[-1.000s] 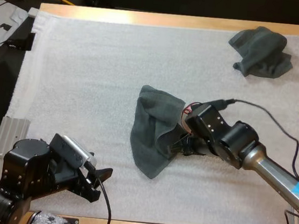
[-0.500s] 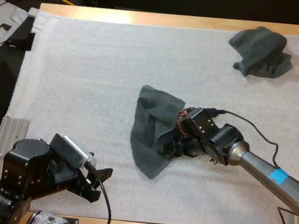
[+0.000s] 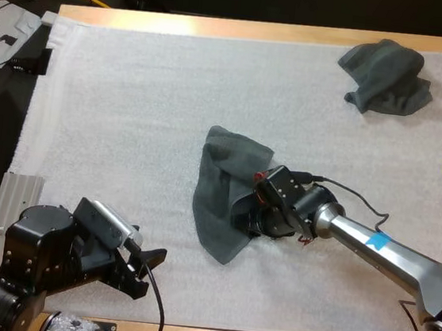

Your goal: Pick towel from pile, fold and stack

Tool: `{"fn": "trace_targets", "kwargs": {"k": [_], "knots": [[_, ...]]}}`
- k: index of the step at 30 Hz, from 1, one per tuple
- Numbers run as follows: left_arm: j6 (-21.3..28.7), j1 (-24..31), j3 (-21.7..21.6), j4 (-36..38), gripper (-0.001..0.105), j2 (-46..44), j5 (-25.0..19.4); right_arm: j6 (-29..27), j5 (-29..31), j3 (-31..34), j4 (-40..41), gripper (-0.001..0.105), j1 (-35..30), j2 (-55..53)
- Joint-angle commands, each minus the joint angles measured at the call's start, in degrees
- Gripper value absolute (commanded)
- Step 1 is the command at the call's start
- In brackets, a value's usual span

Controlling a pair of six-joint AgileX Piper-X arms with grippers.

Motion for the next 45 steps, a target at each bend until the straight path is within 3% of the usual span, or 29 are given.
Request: {"fn": "trace_targets", "kwargs": {"k": [1,3,7,9,11,20,32,34,40,45], "knots": [[-0.4,-0.2,-0.3,0.2,0.061,0.2,1.2,1.9,-0.8,0.0,-1.9,0.048,0.1,1.0],[-0.5,-0.3,-0.3,0.3,0.061,0.2,1.2,2.6,-0.7,-0.2,-2.6,0.041,0.0,1.4],[-0.3,-0.2,-0.3,0.2,0.06,0.1,1.1,3.5,-0.1,-0.3,-3.1,0.011,0.0,1.7],[-0.3,-0.3,-0.3,-0.1,0.061,0.0,1.0,3.4,-0.4,-0.1,-2.7,0.011,-0.1,0.9],[-0.3,-0.3,-0.3,0.1,0.061,-0.1,1.0,3.6,-0.4,-0.2,-3.2,0.001,-0.1,0.6],[-0.2,-0.4,-0.3,0.2,0.061,-0.2,1.2,-0.1,1.8,-1.1,-0.3,0.0,0.0,-6.8],[0.1,-0.4,-0.4,0.2,0.061,-0.4,1.2,-11.4,13.4,-11.0,21.2,0.0,0.0,-16.4],[-0.3,-0.2,-0.3,0.0,0.061,0.0,1.4,-10.6,13.2,-10.6,17.5,0.0,-0.1,-16.1],[-0.3,-0.2,-0.4,0.1,0.061,0.1,1.5,-20.2,25.8,-13.9,26.0,0.0,-0.1,-17.2],[-0.3,-0.3,-0.4,0.1,0.061,0.1,1.5,-22.6,32.2,-13.9,31.0,0.001,-0.2,-17.6]]}}
